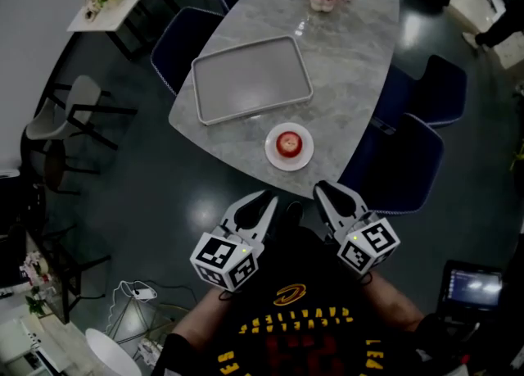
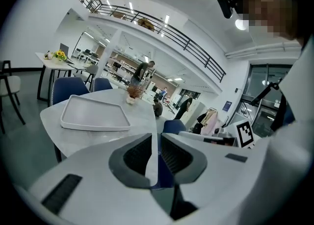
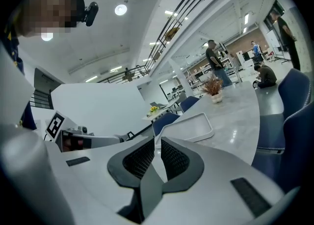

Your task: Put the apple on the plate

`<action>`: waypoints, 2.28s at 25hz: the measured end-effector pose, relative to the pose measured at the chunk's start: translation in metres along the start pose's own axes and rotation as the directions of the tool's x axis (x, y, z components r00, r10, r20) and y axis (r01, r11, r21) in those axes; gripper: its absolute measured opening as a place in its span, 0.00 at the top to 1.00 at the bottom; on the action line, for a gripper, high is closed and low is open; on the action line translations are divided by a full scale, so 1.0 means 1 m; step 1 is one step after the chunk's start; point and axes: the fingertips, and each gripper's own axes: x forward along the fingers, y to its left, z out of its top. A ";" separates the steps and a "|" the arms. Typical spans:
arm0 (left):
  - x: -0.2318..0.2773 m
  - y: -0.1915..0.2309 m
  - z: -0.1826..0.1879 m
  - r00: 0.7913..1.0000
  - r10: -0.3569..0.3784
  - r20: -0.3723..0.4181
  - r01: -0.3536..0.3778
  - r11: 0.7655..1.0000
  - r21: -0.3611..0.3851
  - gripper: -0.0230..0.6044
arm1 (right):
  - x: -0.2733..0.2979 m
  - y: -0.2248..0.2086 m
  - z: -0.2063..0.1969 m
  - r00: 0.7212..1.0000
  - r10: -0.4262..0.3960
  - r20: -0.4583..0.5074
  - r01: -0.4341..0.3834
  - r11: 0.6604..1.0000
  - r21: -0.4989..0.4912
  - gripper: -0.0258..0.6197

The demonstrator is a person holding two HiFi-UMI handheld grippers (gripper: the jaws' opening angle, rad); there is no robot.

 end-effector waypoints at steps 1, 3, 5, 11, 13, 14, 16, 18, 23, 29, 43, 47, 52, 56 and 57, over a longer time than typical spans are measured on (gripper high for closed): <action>0.005 0.003 0.000 1.000 0.006 -0.001 -0.006 1.000 -0.005 0.89 | 0.002 -0.007 0.000 1.000 -0.002 -0.002 0.002 1.000 0.001 0.89; 0.012 0.009 0.000 1.000 0.019 -0.009 -0.019 1.000 -0.009 0.89 | 0.007 -0.018 -0.002 1.000 -0.007 -0.011 0.007 1.000 0.012 0.89; 0.014 0.017 -0.001 0.999 0.032 -0.017 -0.032 0.999 -0.012 0.89 | 0.011 -0.024 -0.007 1.000 -0.014 -0.025 0.015 1.000 0.022 0.89; 0.013 0.050 0.001 0.997 0.058 -0.045 -0.061 0.997 -0.057 0.89 | 0.023 -0.039 -0.018 0.994 -0.078 -0.077 0.082 0.996 0.045 0.89; 0.017 0.065 -0.001 0.996 0.059 -0.061 -0.064 0.995 -0.080 0.89 | 0.028 -0.048 -0.024 0.990 -0.108 -0.093 0.114 0.992 0.057 0.89; 0.020 0.071 -0.002 0.996 0.058 -0.072 -0.064 0.994 -0.086 0.89 | 0.031 -0.053 -0.027 0.987 -0.124 -0.100 0.131 0.989 0.066 0.89; 0.028 0.084 -0.005 0.994 0.052 -0.098 -0.061 0.994 -0.091 0.89 | 0.035 -0.063 -0.032 0.981 -0.153 -0.115 0.165 0.982 0.096 0.89; 0.037 0.094 -0.008 0.991 0.037 -0.130 -0.050 0.994 -0.098 0.89 | 0.039 -0.073 -0.037 0.975 -0.183 -0.126 0.200 0.971 0.133 0.89; 0.066 0.123 -0.015 0.975 -0.001 -0.221 -0.025 0.993 -0.114 0.89 | 0.057 -0.095 -0.045 0.957 -0.252 -0.147 0.277 0.942 0.188 0.89; 0.097 0.156 -0.033 0.941 0.012 -0.339 -0.036 0.997 -0.063 0.89 | 0.075 -0.118 -0.064 0.933 -0.307 -0.187 0.346 0.910 0.230 0.89; 0.145 0.202 -0.087 0.854 -0.026 -0.519 -0.076 0.982 -0.173 0.86 | 0.093 -0.164 -0.123 0.880 -0.385 -0.279 0.458 0.842 0.284 0.89; 0.151 0.207 -0.098 0.833 -0.043 -0.551 -0.091 0.973 -0.214 0.86 | 0.093 -0.169 -0.138 0.866 -0.389 -0.314 0.480 0.824 0.301 0.89; 0.158 0.209 -0.112 0.814 -0.073 -0.577 -0.094 0.963 -0.254 0.86 | 0.094 -0.173 -0.153 0.853 -0.394 -0.341 0.502 0.797 0.334 0.89; 0.161 0.211 -0.117 0.807 -0.087 -0.584 -0.102 0.954 -0.283 0.86 | 0.095 -0.175 -0.159 0.852 -0.388 -0.351 0.507 0.776 0.374 0.89; 0.162 0.211 -0.118 0.806 -0.089 -0.585 -0.105 0.951 -0.290 0.86 | 0.095 -0.175 -0.160 0.853 -0.385 -0.351 0.506 0.773 0.383 0.89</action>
